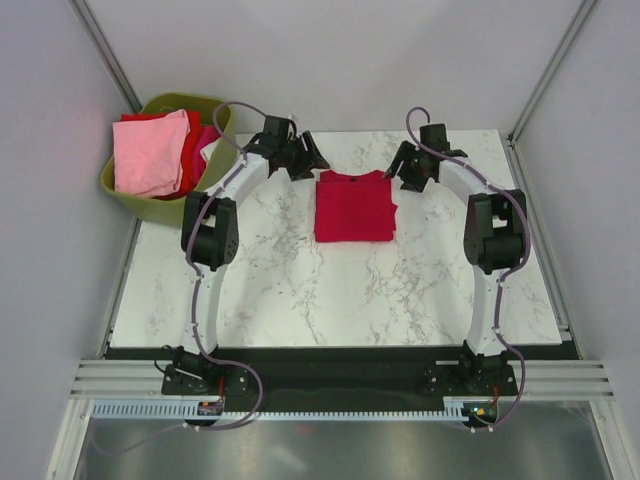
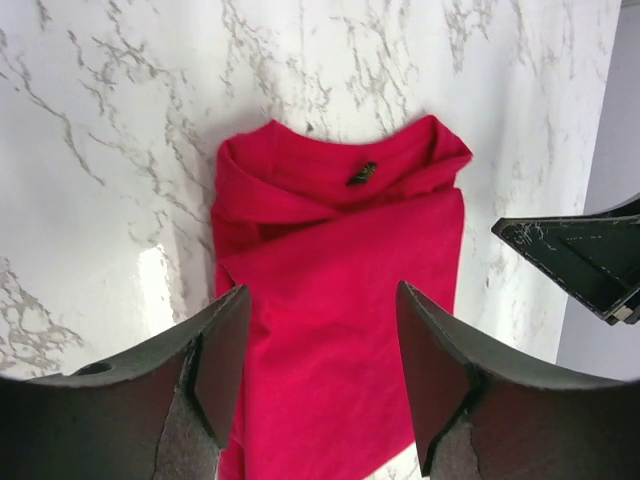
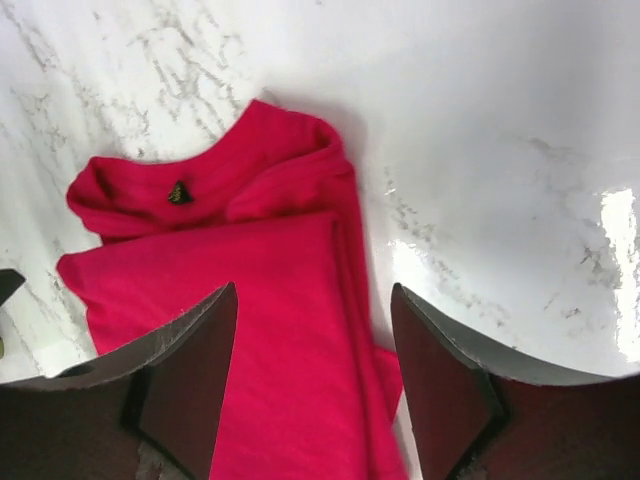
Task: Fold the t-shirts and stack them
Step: Fold the tshirt, then neatly place the folded tshirt to the corner
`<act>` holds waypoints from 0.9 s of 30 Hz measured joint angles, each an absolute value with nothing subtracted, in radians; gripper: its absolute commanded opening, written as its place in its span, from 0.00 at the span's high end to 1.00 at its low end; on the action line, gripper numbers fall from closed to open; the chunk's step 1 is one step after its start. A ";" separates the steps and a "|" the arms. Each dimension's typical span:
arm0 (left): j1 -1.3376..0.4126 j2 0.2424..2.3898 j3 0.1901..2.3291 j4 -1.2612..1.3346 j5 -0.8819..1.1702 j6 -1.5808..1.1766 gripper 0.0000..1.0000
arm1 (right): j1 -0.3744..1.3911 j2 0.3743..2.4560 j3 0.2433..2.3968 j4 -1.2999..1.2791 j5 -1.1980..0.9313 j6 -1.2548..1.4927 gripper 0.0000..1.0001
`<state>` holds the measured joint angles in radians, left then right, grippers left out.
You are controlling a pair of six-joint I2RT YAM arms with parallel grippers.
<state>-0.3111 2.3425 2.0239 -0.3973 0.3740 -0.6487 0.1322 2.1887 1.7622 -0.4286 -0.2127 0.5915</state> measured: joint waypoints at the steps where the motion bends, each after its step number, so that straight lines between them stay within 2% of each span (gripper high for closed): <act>1: -0.308 2.353 2.031 -0.395 0.374 -0.649 0.32 | 0.130 2.192 1.740 -0.396 -0.213 0.596 0.29; 5: -0.307 2.347 2.003 -0.370 0.365 -0.649 0.33 | 0.120 2.169 1.583 -0.218 -0.218 0.606 0.30; 7: -0.310 2.323 1.946 -0.336 0.348 -0.651 0.34 | 0.120 2.164 1.541 -0.186 -0.224 0.597 0.39; 10: -0.316 2.261 1.804 -0.261 0.313 -0.661 0.34 | 0.121 2.164 1.542 -0.171 -0.239 0.576 0.46; 16: -0.321 2.144 1.526 -0.130 0.245 -0.668 0.36 | 0.122 2.165 1.539 -0.135 -0.261 0.552 0.49; 27: -0.321 2.154 1.568 -0.101 0.255 -0.668 0.46 | 0.122 2.170 1.538 -0.141 -0.268 0.550 0.55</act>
<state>-0.3210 2.1536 1.5684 -0.1013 0.2550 -0.6678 0.1223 2.1704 1.5375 -0.1410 -0.2680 0.5495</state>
